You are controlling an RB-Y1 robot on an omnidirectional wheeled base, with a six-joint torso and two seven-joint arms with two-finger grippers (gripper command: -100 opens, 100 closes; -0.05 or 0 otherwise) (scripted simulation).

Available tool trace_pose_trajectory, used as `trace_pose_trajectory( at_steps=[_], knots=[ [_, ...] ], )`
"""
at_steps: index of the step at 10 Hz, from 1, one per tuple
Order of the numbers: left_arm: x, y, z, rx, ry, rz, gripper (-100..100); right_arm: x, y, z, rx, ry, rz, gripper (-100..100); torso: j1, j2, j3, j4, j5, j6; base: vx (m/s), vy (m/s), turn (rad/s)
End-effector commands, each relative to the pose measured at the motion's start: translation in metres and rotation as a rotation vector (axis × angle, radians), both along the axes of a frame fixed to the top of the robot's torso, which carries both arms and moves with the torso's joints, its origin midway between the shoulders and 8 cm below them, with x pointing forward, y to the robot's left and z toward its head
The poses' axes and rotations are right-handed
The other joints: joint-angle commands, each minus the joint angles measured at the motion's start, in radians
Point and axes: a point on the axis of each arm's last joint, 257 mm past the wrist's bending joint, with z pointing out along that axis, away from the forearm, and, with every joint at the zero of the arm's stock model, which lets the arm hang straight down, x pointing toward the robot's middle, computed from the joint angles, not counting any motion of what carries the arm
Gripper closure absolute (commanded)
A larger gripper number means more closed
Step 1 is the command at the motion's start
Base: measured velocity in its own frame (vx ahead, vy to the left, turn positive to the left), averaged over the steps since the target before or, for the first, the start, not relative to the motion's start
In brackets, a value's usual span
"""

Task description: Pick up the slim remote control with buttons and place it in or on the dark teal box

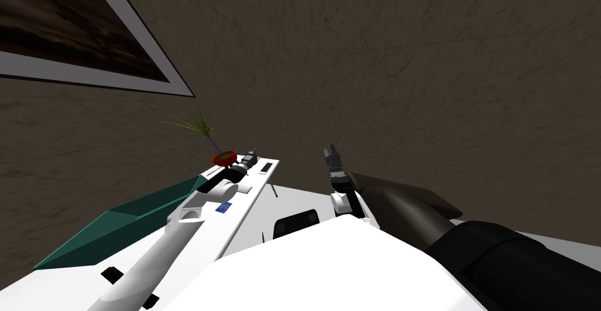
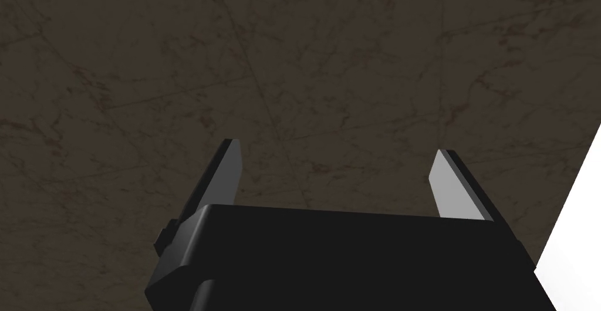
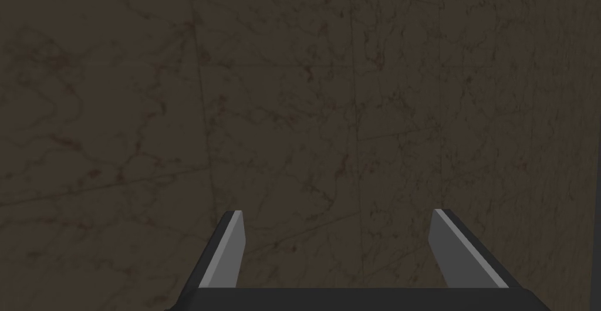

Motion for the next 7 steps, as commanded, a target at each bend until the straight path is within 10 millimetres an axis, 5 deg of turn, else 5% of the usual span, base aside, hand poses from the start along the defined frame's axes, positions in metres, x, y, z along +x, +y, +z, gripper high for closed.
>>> trace_pose_trajectory(
  at_steps=[1,7],
  knots=[
    [0.004,0.011,-0.01,0.054,0.042,0.014,-100,0.0,0.0,0.0,0.0,0.0,0.0,0,0.0,0.0,0.0,0.0,0.0,0.0,-0.005,0.0,-0.029],
    [0.015,0.054,-0.034,0.243,0.159,0.066,-100,0.0,0.0,0.0,0.0,0.0,0.0,0,0.0,0.0,0.0,0.0,0.0,0.0,-0.008,-0.003,-0.035]
  ],
)
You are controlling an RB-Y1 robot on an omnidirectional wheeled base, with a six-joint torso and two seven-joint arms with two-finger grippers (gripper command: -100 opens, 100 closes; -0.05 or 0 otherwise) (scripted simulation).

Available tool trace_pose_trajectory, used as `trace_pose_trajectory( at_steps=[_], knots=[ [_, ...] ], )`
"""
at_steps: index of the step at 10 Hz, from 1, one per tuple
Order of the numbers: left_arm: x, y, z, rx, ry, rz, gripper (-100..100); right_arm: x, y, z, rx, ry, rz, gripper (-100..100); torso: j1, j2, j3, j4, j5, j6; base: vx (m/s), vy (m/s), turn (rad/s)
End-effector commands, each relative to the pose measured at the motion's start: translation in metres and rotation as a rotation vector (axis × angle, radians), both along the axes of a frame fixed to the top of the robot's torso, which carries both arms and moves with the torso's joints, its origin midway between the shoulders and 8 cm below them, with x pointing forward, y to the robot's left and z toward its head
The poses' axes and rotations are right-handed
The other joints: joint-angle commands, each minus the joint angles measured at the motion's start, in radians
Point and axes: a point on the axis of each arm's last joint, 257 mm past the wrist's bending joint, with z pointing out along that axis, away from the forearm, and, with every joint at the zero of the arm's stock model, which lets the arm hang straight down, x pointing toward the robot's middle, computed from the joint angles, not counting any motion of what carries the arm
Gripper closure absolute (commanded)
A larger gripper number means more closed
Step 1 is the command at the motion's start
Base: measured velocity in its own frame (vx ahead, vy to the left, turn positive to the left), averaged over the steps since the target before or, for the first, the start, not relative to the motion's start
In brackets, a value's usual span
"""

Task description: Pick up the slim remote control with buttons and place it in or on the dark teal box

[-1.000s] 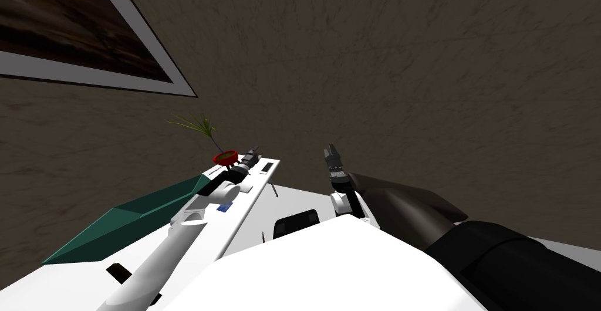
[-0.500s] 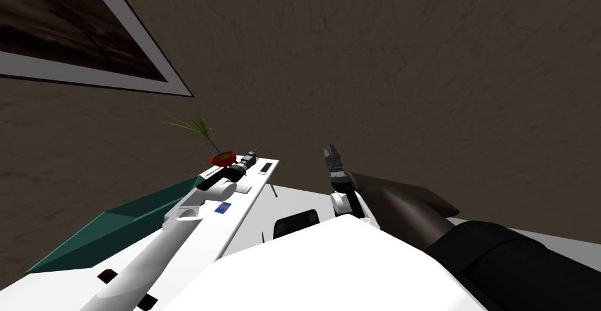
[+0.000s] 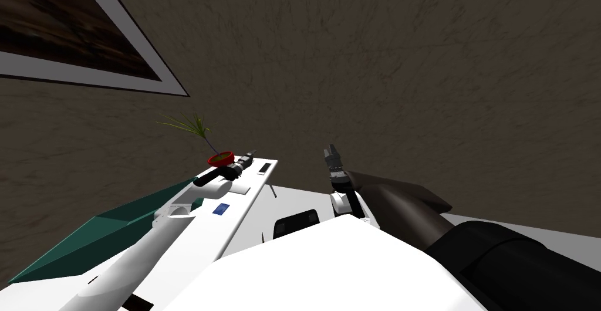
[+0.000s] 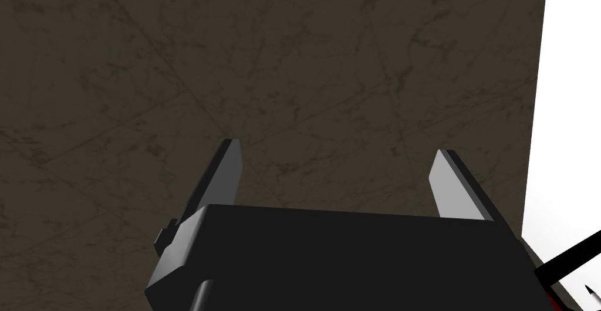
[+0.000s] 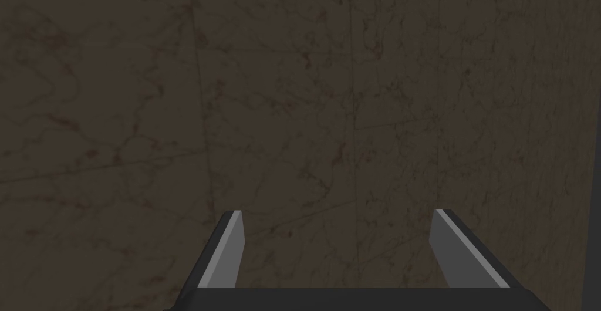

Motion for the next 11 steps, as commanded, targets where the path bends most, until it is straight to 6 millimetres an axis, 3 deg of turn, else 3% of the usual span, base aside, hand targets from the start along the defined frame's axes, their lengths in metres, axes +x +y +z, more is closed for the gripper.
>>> trace_pose_trajectory(
  at_steps=[1,8,9,10,11],
  knots=[
    [0.003,0.007,-0.006,0.034,0.033,0.011,-100,0.0,0.0,0.0,0.0,0.0,0.0,0,0.0,0.0,0.0,0.0,0.0,0.0,-0.008,0.0,-0.028],
    [0.003,0.062,-0.03,0.199,0.18,0.076,-100,0.0,0.0,0.0,0.0,0.0,0.0,0,0.001,0.0,0.0,0.0,0.0,0.0,-0.006,0.001,-0.023],
    [0.001,0.063,-0.033,0.201,0.191,0.078,-100,0.0,0.0,0.0,0.0,0.0,0.0,0,0.0,0.0,0.0,0.0,0.0,0.0,-0.007,0.005,-0.027],
    [-0.001,0.077,-0.04,0.233,0.233,0.095,-100,0.0,0.0,0.0,0.0,0.0,0.0,0,0.0,0.0,0.0,0.0,0.0,0.0,-0.005,0.004,-0.029],
    [-0.002,0.078,-0.04,0.234,0.236,0.096,-100,0.0,0.0,0.0,0.0,0.0,0.0,0,0.001,0.0,0.0,0.0,0.0,0.0,-0.004,0.006,-0.03]
  ],
)
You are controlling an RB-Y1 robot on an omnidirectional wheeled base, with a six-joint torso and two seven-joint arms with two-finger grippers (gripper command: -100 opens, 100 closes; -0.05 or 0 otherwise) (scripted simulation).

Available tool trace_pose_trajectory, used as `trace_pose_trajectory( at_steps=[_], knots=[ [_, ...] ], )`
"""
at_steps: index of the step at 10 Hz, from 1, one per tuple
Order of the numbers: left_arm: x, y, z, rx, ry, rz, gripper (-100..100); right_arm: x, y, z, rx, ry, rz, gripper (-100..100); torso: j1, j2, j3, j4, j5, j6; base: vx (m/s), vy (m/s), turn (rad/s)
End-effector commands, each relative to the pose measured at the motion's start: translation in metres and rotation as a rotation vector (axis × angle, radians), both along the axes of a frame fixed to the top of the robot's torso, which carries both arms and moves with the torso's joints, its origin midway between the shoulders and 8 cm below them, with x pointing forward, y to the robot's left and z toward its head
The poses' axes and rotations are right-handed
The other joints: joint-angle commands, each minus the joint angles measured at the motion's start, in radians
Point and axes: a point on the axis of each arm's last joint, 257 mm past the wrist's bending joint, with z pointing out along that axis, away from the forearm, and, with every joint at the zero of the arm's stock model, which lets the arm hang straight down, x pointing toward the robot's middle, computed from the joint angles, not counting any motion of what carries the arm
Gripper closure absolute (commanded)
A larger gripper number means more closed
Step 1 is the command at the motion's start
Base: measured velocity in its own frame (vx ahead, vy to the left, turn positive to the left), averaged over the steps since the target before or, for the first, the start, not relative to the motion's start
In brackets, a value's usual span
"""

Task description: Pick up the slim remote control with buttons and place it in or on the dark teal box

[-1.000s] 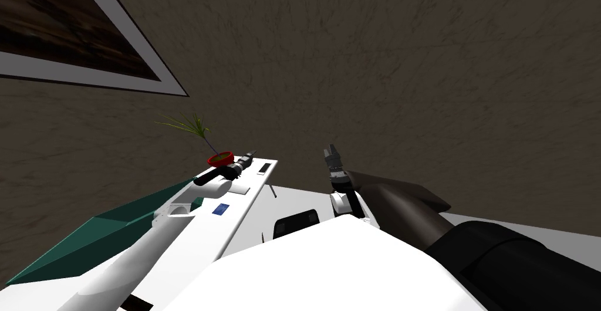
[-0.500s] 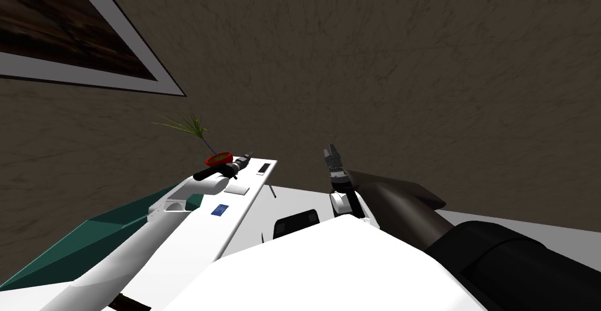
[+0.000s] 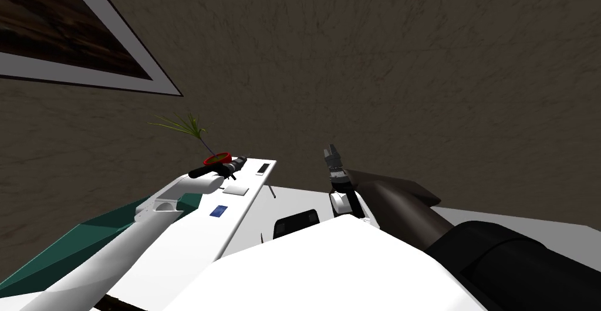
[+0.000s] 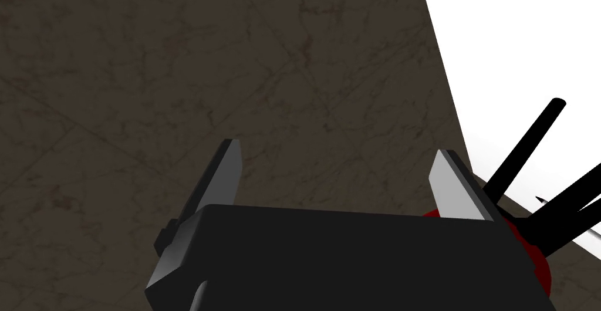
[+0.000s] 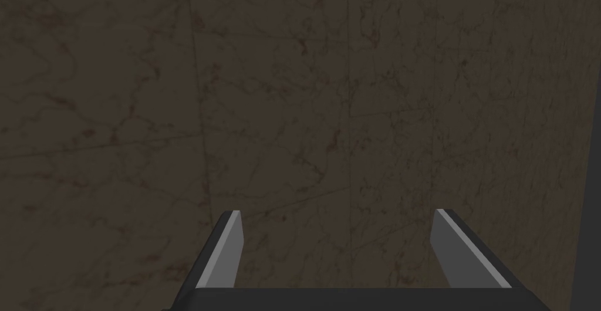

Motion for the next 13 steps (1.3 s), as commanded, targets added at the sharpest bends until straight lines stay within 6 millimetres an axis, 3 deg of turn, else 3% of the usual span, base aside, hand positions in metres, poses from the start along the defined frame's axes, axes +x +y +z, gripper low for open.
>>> trace_pose_trajectory(
  at_steps=[1,3,6,8,9,13],
  knots=[
    [-0.004,0.016,-0.01,0.033,0.054,0.023,-100,0.0,0.0,0.0,0.0,0.0,0.0,0,0.0,0.0,0.0,0.0,0.0,0.0,-0.009,0.004,-0.051],
    [-0.014,0.043,-0.025,0.072,0.135,0.06,-100,0.0,0.0,0.0,0.0,0.0,0.0,0,0.001,-0.001,0.0,0.0,0.0,0.0,0.033,0.049,-0.142],
    [-0.025,0.058,-0.039,0.087,0.201,0.085,-100,0.0,0.0,0.0,0.0,0.0,0.0,0,0.003,-0.003,-0.002,-0.001,0.001,0.0,0.038,0.044,-0.036],
    [-0.044,0.082,-0.059,0.095,0.295,0.125,-100,0.0,0.0,0.0,0.0,0.0,0.0,0,0.0,-0.002,-0.001,0.0,0.0,0.0,0.015,0.01,-0.081],
    [-0.046,0.082,-0.061,0.096,0.306,0.127,-100,0.0,0.0,0.0,0.0,0.0,0.0,0,0.001,-0.002,-0.001,0.0,0.0,0.0,0.022,0.019,-0.032],
    [-0.087,0.111,-0.1,0.074,0.468,0.189,-100,0.0,0.0,0.0,0.0,0.0,0.0,0,0.001,-0.003,-0.002,-0.001,0.0,0.0,0.03,0.021,-0.068]
  ],
)
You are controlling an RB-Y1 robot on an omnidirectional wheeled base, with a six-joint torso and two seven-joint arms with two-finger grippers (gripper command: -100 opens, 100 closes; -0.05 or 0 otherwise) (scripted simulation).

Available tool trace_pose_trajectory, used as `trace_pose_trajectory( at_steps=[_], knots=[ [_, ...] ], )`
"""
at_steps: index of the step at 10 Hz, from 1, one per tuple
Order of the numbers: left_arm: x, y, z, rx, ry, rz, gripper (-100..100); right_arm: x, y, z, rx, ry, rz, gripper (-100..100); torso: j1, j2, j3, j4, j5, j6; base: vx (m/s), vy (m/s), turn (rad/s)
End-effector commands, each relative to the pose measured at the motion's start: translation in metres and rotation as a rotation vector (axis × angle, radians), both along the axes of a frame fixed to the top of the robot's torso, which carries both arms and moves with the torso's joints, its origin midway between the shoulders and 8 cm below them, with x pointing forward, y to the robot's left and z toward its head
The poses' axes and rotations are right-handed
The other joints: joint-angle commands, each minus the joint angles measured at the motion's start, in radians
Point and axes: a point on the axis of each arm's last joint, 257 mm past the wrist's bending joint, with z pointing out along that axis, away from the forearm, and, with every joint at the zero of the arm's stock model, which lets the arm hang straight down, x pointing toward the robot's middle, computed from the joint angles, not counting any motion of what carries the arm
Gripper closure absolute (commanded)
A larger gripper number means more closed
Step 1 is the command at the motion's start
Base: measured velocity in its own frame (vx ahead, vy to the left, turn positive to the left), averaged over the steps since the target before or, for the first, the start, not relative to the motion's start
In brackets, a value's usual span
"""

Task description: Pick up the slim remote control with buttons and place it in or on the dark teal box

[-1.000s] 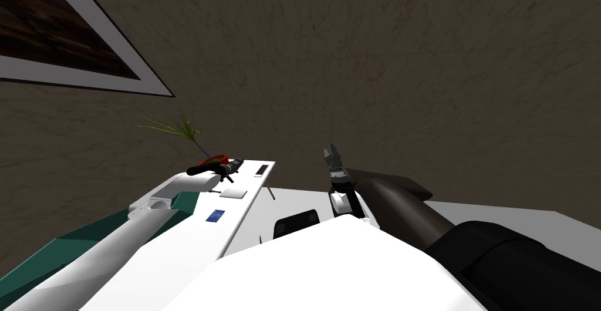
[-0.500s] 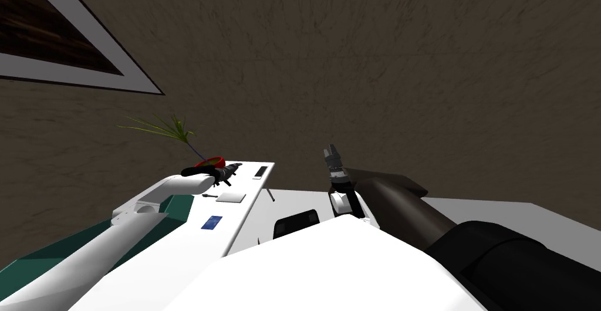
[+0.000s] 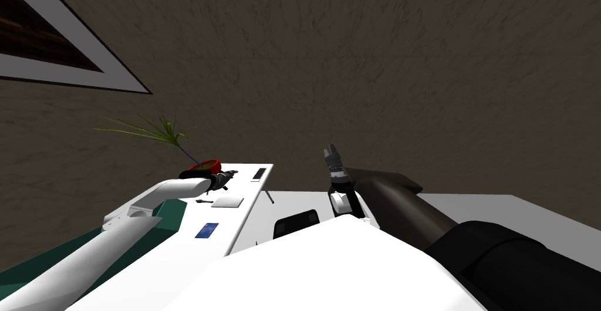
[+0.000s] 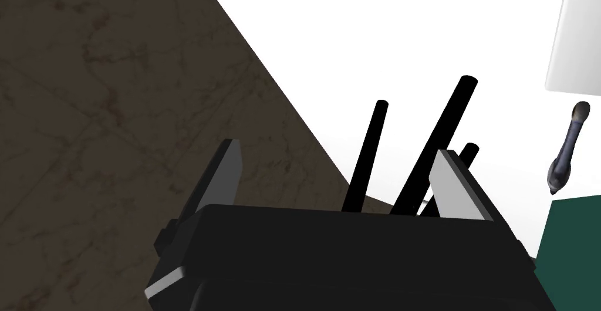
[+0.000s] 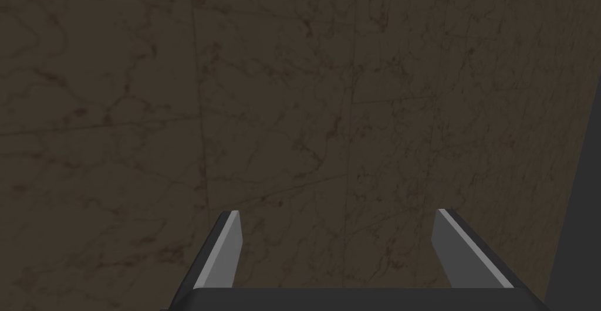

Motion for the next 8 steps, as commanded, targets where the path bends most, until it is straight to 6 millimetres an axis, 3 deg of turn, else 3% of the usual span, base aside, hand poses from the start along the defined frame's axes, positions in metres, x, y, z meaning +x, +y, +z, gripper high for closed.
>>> trace_pose_trajectory(
  at_steps=[1,2,5,8],
  knots=[
    [-0.026,0.012,-0.018,-0.02,0.078,0.038,-100,0.0,0.0,0.0,0.0,0.0,0.0,0,0.0,0.0,0.0,0.0,0.0,0.0,0.043,0.026,-0.115],
    [-0.043,0.018,-0.032,-0.038,0.133,0.064,-100,0.0,0.0,0.0,0.0,0.0,0.0,0,0.0,0.0,0.0,0.0,0.0,0.0,0.054,0.035,-0.11],
    [-0.06,0.022,-0.046,-0.058,0.184,0.09,-100,0.0,0.0,0.0,0.0,0.0,0.0,0,0.0,0.0,0.0,0.0,0.0,0.0,0.031,0.021,-0.034],
    [-0.114,0.031,-0.083,-0.126,0.329,0.169,-100,0.0,0.0,0.0,0.0,0.0,0.0,0,0.001,-0.001,0.0,0.0,0.0,0.0,0.049,0.033,-0.102]
  ],
)
